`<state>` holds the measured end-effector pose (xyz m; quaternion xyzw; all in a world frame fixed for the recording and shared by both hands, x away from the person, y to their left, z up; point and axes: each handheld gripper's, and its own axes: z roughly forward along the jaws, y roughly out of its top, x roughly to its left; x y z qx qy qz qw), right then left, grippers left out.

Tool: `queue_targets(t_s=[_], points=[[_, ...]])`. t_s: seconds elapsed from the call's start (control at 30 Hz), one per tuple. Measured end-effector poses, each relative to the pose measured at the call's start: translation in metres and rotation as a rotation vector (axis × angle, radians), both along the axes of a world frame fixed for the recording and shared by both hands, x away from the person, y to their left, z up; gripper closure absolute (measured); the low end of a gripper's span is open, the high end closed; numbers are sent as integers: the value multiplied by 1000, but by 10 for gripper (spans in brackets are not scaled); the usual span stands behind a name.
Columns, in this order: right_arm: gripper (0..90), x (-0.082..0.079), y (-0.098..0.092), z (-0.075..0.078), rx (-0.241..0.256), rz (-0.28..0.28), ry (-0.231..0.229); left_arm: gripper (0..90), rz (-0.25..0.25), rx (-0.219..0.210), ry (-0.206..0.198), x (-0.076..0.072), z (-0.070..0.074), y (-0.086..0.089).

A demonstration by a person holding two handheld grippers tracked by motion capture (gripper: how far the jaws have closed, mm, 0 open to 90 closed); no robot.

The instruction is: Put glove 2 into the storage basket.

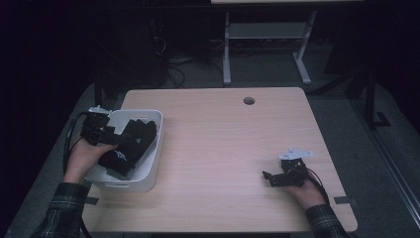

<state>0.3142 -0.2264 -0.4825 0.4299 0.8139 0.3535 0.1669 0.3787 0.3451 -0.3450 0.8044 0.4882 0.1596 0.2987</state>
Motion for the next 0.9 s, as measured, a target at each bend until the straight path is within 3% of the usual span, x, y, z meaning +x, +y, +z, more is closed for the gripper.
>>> queue_targets(t_s=[0.4,0.63,0.7,0.73,0.9], points=[[102,0,0,0,0,0,0,193,-120,-112,-72,-11,17,-37],[102,0,0,0,0,0,0,193,-207,-153,-94,-20,18,-74],[102,0,0,0,0,0,1,193,-236,-161,-103,-22,17,-86],[102,0,0,0,0,1,1,193,-244,-185,-110,-24,15,-93],[102,-1,0,0,1,2,1,194,-311,-195,-110,-30,7,-125]])
